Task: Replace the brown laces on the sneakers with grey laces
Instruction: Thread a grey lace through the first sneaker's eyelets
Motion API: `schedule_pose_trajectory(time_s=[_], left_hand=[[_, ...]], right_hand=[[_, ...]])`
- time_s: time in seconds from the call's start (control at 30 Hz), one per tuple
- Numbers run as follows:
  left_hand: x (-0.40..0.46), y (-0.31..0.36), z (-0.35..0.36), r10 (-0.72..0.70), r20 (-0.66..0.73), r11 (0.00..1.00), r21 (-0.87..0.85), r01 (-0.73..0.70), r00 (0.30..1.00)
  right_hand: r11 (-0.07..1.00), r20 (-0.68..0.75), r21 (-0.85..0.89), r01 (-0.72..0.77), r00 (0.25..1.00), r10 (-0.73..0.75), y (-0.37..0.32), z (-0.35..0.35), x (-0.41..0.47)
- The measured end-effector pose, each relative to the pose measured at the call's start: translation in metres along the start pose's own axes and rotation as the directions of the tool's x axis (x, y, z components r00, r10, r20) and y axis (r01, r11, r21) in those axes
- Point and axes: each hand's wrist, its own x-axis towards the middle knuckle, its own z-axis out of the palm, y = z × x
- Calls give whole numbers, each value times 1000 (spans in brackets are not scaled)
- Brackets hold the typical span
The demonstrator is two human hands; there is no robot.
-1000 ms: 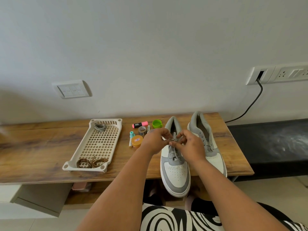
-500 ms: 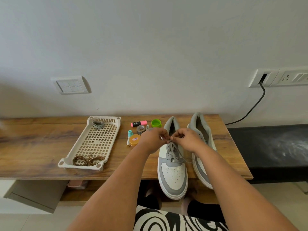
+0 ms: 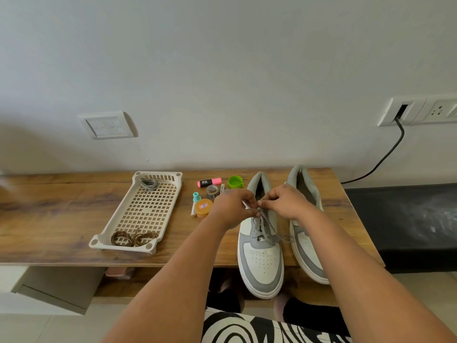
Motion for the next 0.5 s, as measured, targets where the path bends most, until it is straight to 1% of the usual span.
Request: schedule_pose_trajectory(time_s=[0.13,0.27,0.4,0.43,0.5], left_hand=[[-1,2,-3,-8,-15,1000,26,9,1000],[-1,3,-2,-23,-25,1000,16,24,999],[1,3,-4,-26,-14,1000,-11,26,1000],[1,3,-4,-25,-12,1000,-17,25,1000],[0,4,-5,-29,-8,999,-29,29,1000]], right_hand=[[1000,53,-10,7,999,-6,-2,-4,4],[1000,72,-20,-9,997,10,-4,-5,8],[997,104,-72,-38,993,46,-7,0,12],[997,108,-45,-56,992,61,-7,1,12],[991,89,88,-100,992,92,-5,1,11]])
